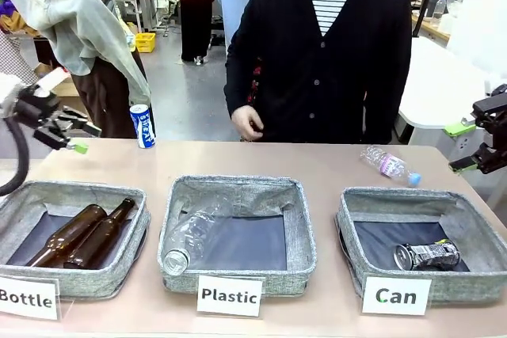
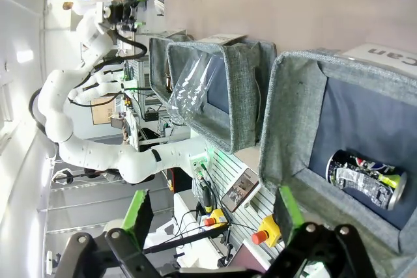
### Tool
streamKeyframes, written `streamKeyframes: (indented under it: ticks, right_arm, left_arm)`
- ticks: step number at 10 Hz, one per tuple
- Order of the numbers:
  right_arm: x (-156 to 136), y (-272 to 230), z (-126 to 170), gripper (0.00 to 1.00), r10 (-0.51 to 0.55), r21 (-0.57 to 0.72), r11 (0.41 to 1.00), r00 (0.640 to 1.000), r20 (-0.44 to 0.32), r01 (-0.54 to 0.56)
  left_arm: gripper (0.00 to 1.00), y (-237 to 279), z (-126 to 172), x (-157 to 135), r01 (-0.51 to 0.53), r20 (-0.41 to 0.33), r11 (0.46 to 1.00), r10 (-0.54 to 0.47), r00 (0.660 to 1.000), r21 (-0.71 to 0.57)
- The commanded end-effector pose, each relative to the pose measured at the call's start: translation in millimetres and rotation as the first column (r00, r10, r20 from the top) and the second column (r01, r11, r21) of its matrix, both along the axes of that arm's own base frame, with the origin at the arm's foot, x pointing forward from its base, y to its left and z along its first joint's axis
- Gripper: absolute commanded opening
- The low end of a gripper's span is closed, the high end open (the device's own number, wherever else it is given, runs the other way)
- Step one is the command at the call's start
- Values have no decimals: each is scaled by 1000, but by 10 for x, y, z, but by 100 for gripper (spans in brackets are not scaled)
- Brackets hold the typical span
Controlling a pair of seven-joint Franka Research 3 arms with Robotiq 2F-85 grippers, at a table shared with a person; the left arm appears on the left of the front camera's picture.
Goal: Sort the can waste into the basket.
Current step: Pick up the can waste from the table and place it in the right Fabric basket.
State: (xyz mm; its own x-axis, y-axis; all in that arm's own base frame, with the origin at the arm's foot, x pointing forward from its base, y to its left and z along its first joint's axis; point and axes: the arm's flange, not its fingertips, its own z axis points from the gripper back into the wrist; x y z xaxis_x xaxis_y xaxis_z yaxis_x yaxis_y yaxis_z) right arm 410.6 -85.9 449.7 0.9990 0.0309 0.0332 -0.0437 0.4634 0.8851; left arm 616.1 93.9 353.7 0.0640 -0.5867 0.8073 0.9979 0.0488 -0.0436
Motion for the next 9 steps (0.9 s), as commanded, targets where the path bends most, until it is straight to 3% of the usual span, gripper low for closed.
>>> streamKeyframes:
  ticks: [1,3,5,7,8,9]
  right_arm:
    - [0,-21,5,100,3,-6,1000,1000,22,-3]
    - [0,-21,5,100,3,-6,1000,1000,22,-3]
    - [0,-21,5,100,3,-6,1000,1000,22,-3]
    - [0,-21,5,100,3,-6,1000,1000,22,-3]
    - [0,-21,5,100,3,-6,1000,1000,22,-3]
    - [0,-21,5,100,3,-6,1000,1000,22,-3]
  left_arm:
    - [100,-38,-10,413,-85,-18,994,86,996,64]
    - [100,-148,-108,775,-142,14,981,142,990,128]
    - [100,-181,-138,1061,-219,110,967,205,973,129]
    - [100,-217,-145,1163,-237,138,967,224,965,90]
    - [100,-210,-135,1153,-249,93,962,240,966,110]
    - [100,-205,-169,1108,-225,134,968,210,968,111]
